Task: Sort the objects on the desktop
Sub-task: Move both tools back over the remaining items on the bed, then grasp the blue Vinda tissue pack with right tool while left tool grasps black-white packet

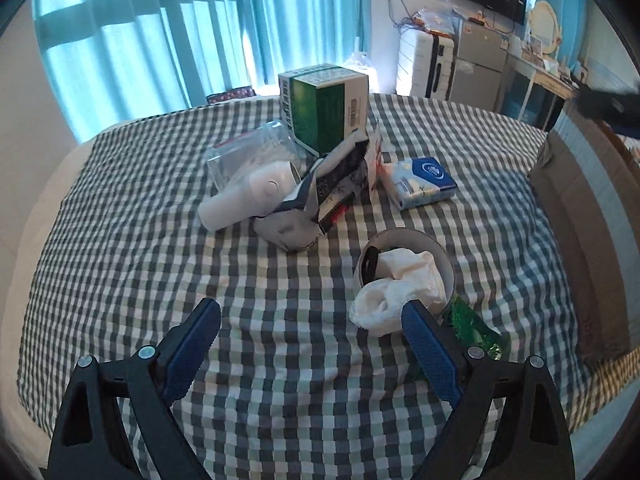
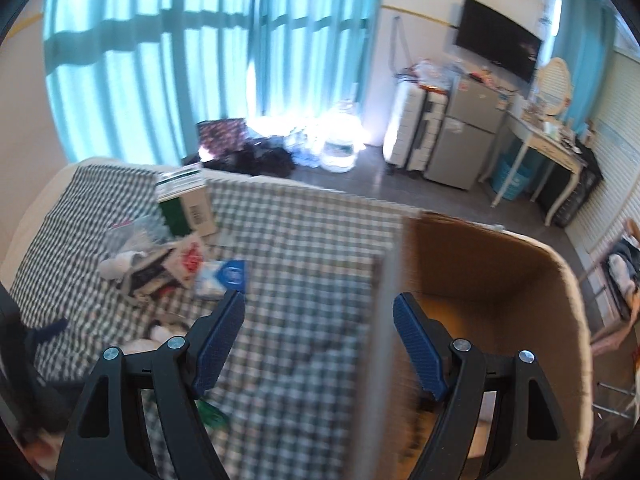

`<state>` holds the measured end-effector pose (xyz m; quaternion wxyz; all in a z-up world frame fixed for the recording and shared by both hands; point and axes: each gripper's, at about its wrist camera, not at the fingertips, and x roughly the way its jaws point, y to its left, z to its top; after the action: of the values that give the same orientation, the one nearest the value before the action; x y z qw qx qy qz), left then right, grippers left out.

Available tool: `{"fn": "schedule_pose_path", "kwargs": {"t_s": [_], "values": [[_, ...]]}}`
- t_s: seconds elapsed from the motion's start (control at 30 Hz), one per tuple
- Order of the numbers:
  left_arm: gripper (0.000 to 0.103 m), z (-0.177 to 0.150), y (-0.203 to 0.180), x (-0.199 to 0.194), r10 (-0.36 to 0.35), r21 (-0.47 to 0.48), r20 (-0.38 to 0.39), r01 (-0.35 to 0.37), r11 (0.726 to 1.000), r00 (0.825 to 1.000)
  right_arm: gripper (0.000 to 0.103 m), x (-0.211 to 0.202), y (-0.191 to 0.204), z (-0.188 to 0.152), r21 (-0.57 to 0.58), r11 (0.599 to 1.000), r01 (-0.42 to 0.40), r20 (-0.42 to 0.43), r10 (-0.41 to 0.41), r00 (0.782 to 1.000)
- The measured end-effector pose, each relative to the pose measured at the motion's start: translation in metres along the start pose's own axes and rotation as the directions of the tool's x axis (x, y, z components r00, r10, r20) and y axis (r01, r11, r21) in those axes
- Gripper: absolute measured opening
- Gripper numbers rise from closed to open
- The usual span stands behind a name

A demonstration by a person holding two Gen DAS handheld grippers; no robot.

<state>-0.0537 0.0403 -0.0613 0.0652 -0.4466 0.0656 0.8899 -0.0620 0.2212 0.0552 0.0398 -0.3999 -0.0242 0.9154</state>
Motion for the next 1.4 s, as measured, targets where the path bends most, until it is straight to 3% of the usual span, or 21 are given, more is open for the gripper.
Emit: {"fn": "schedule_pose_path", "kwargs": {"t_s": [0.13, 0.23, 0.33, 0.67, 0.83, 1.1, 1.4], "values": [[0.094, 0.007, 0.008, 0.006, -0.027, -0.026, 0.013, 0.027, 0.999, 1.000, 0.077, 0.043, 0.033, 0.011, 0.058, 0.993, -0.104, -0.042, 0.107, 0.993], [0.094, 0.015, 0.017, 0.012, -0.023, -0.057, 0.033, 0.025, 0.998, 0.999, 0.077, 0.077, 0.048, 0.019, 0.094, 0.976, -0.195, -0.082, 0.203, 0.976], [0.094, 0.022, 0.029, 0.020, -0.013, -0.102, 0.047, 0.018, 0.995, 0.999, 0.077, 0.104, 0.059, 0.020, 0.121, 0.966, -0.230, -0.110, 0.244, 0.964], [0.094, 0.030, 0.066, 0.050, 0.018, -0.212, 0.020, -0.014, 0.977, 1.000, 0.077, 0.157, 0.075, 0.005, 0.017, 0.976, -0.217, -0.183, 0.216, 0.959], [0.094, 0.033, 0.066, 0.055, 0.036, -0.182, 0.029, -0.030, 0.983, 0.999, 0.077, 0.163, 0.074, 0.006, -0.028, 0.980, -0.197, -0.155, 0.190, 0.969], [0.094, 0.044, 0.057, 0.061, 0.018, -0.116, 0.071, -0.010, 0.993, 0.997, 0.077, 0.176, 0.077, -0.001, -0.038, 0.980, -0.195, -0.220, 0.182, 0.958], [0.094, 0.049, 0.038, 0.077, -0.026, -0.036, 0.061, 0.028, 0.999, 0.998, 0.079, 0.192, 0.082, -0.012, -0.064, 0.981, -0.186, -0.279, 0.161, 0.947]]}}
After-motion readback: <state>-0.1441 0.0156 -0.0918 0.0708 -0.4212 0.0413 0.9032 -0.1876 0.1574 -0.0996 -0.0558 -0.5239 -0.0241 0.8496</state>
